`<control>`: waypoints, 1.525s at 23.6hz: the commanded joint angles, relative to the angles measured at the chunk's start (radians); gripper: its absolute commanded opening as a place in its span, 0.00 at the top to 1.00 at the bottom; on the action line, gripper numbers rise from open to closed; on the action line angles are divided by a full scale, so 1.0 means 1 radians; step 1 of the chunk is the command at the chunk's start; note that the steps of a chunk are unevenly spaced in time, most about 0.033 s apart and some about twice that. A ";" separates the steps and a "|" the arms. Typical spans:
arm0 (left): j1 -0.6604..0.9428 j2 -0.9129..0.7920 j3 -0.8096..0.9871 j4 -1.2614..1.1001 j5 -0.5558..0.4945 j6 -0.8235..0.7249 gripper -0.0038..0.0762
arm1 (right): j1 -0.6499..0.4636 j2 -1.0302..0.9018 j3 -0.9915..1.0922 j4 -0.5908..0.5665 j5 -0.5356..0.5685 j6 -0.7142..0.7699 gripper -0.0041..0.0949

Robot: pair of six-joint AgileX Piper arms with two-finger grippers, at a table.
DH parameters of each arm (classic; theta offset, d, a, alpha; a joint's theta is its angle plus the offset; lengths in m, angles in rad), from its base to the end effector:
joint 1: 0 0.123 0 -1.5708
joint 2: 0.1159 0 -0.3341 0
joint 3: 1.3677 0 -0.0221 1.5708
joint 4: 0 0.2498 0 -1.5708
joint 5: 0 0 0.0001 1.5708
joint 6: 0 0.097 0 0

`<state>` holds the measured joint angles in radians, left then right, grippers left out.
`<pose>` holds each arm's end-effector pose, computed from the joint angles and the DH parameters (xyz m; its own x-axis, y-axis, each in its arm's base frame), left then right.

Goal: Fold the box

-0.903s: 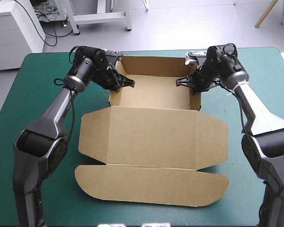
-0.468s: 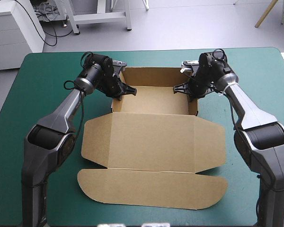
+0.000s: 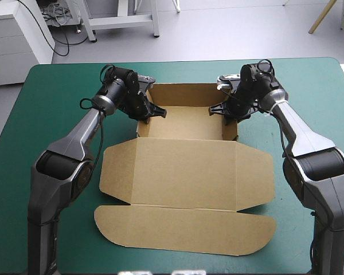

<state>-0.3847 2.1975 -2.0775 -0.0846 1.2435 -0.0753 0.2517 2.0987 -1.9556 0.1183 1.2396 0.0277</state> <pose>0.4646 -0.1965 0.2905 -0.9226 0.2634 -0.2819 0.3028 0.9471 -0.1060 0.4597 0.1294 0.3056 -0.9478 -0.1757 -0.2662 -0.2148 0.9686 0.1253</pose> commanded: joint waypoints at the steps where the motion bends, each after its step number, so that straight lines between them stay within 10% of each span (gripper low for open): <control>1: -0.010 -0.092 -0.026 -0.035 0.051 0.022 0.53 | 0.015 -0.077 -0.029 0.075 -0.037 -0.021 0.38; 4: -0.010 -0.123 -0.026 -0.021 0.051 0.022 0.28 | 0.015 -0.109 -0.029 0.057 -0.041 -0.021 0.37; 14: -0.035 -0.561 0.011 0.111 0.051 0.061 0.35 | 0.008 -0.381 -0.029 0.000 -0.037 0.001 0.37; 36: -0.123 -1.573 0.821 0.157 -0.035 0.011 0.36 | 0.012 -0.287 -0.029 -0.019 -0.036 0.000 0.25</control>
<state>-0.4985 0.6365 -1.2678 0.0784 1.2487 -0.0467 0.2635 1.8263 -1.9556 0.0605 1.2384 0.0293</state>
